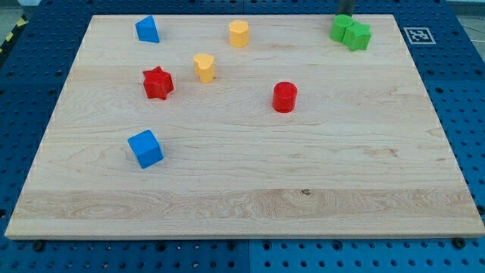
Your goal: Separate the green star from the green circle
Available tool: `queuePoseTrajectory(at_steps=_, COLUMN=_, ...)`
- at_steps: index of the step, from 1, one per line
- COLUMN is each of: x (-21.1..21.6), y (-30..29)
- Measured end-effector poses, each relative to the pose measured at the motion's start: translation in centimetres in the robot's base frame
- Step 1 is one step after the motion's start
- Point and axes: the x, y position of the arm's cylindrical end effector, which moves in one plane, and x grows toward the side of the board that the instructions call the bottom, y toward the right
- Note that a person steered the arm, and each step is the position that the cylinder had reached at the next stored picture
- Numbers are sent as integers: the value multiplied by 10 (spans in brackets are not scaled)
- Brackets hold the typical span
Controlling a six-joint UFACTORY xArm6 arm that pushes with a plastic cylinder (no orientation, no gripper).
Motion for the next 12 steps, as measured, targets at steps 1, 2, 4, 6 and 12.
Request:
queuePoseTrajectory(at_steps=1, x=19, y=11)
queuePoseTrajectory(at_steps=2, x=19, y=11)
queuePoseTrajectory(at_steps=4, x=34, y=26)
queuePoseTrajectory(at_steps=6, x=47, y=26)
queuePoseTrajectory(at_steps=12, x=61, y=30)
